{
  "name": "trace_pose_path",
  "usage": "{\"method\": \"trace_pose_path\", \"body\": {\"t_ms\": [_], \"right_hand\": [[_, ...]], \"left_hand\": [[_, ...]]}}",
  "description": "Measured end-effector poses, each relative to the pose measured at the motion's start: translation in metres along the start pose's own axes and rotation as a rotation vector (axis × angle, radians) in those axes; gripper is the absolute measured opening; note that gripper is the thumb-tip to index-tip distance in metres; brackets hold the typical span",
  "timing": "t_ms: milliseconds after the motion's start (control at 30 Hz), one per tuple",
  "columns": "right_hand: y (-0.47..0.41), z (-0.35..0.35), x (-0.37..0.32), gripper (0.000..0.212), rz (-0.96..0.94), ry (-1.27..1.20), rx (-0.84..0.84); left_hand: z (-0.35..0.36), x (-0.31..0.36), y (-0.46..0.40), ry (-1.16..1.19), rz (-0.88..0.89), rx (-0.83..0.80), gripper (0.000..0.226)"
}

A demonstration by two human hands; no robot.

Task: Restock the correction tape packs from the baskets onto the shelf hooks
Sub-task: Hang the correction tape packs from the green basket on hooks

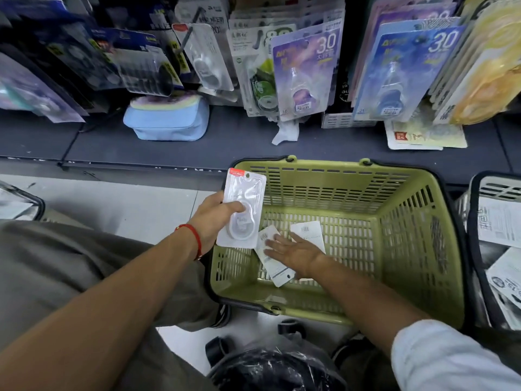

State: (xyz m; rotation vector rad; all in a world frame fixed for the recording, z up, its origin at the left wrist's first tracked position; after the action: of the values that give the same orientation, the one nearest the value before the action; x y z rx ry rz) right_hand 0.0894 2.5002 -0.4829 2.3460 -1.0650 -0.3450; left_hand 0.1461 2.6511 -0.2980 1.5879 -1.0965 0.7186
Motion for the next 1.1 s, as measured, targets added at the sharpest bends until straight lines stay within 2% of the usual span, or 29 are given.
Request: {"method": "trace_pose_path", "body": {"t_ms": [67, 167, 233, 300, 367, 433, 533, 600, 633, 700, 733, 767, 800, 867, 900, 933, 1000, 1067, 1100], "right_hand": [[0.004, -0.004, 0.005, 0.103, -0.028, -0.076, -0.034], [0.026, -0.028, 0.036, 0.070, 0.053, -0.572, -0.162], [0.040, -0.059, 0.082, 0.039, 0.174, -0.934, -0.058], [0.059, -0.081, 0.138, 0.022, 0.325, -1.207, 0.092], [0.080, -0.097, 0.175, 0.020, 0.376, -1.368, 0.213], [0.093, -0.103, 0.191, 0.018, 0.381, -1.512, 0.253], [0.090, -0.118, 0.180, 0.017, 0.288, -1.686, 0.256], [0.077, -0.122, 0.167, 0.016, 0.299, -1.768, 0.297], [0.071, -0.118, 0.163, 0.015, 0.357, -1.784, 0.346], [0.066, -0.104, 0.163, 0.015, 0.518, -1.654, 0.518], [0.065, -0.097, 0.160, 0.014, 0.564, -1.460, 0.550], [0.058, -0.085, 0.150, 0.010, 0.549, -1.192, 0.468], [0.048, -0.063, 0.130, 0.024, 0.488, -0.902, 0.287], [0.039, 0.006, 0.092, 0.094, 0.379, -0.444, -0.107], [0.039, 0.026, 0.082, 0.120, 0.365, -0.301, -0.170], [0.039, 0.034, 0.076, 0.132, 0.357, -0.203, -0.149], [0.037, 0.036, 0.074, 0.130, 0.337, -0.164, -0.097], [0.043, 0.028, 0.079, 0.114, 0.309, -0.328, -0.201], [0.048, 0.015, 0.086, 0.099, 0.310, -0.456, -0.246]], "left_hand": [[0.004, -0.001, 0.001, 0.040, -0.042, 0.007, 0.030], [0.017, -0.001, -0.004, 0.102, -0.138, -0.004, 0.043], [0.021, -0.001, -0.010, 0.131, -0.172, 0.027, 0.049], [0.022, 0.002, -0.018, 0.129, -0.148, 0.068, 0.052], [0.020, 0.013, -0.024, 0.030, -0.056, 0.100, 0.048], [0.022, 0.020, -0.027, -0.074, 0.003, 0.106, 0.053], [0.052, 0.009, -0.016, 0.010, -0.072, -0.080, 0.066], [0.075, 0.001, -0.009, 0.001, -0.075, -0.260, 0.050], [0.078, -0.001, -0.009, -0.043, -0.048, -0.292, 0.040], [0.072, -0.006, -0.012, -0.075, -0.033, -0.266, 0.033], [0.067, -0.009, -0.014, -0.067, -0.052, -0.242, 0.033], [0.063, -0.013, -0.015, -0.051, -0.078, -0.222, 0.034], [0.058, -0.016, -0.015, -0.027, -0.103, -0.208, 0.036], [0.053, -0.021, -0.016, 0.028, -0.134, -0.197, 0.038], [0.053, -0.022, -0.015, 0.055, -0.144, -0.203, 0.038], [0.054, -0.023, -0.015, 0.085, -0.155, -0.211, 0.038], [0.055, -0.023, -0.016, 0.139, -0.169, -0.223, 0.039], [0.054, -0.021, -0.017, 0.170, -0.157, -0.215, 0.044], [0.052, -0.019, -0.018, 0.172, -0.143, -0.203, 0.047]]}}
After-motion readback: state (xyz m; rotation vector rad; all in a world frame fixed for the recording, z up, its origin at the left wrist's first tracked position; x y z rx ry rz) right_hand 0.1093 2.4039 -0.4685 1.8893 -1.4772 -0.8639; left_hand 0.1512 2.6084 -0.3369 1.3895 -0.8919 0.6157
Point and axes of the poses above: each hand's wrist, its own y-axis away from the middle knuckle, its own z-axis out of the palm, x = y × z, the point moved 10 cm from there along -y, towards the middle knuckle, and after that the axes turned 14 degrees about z, right-handed, at the moved point
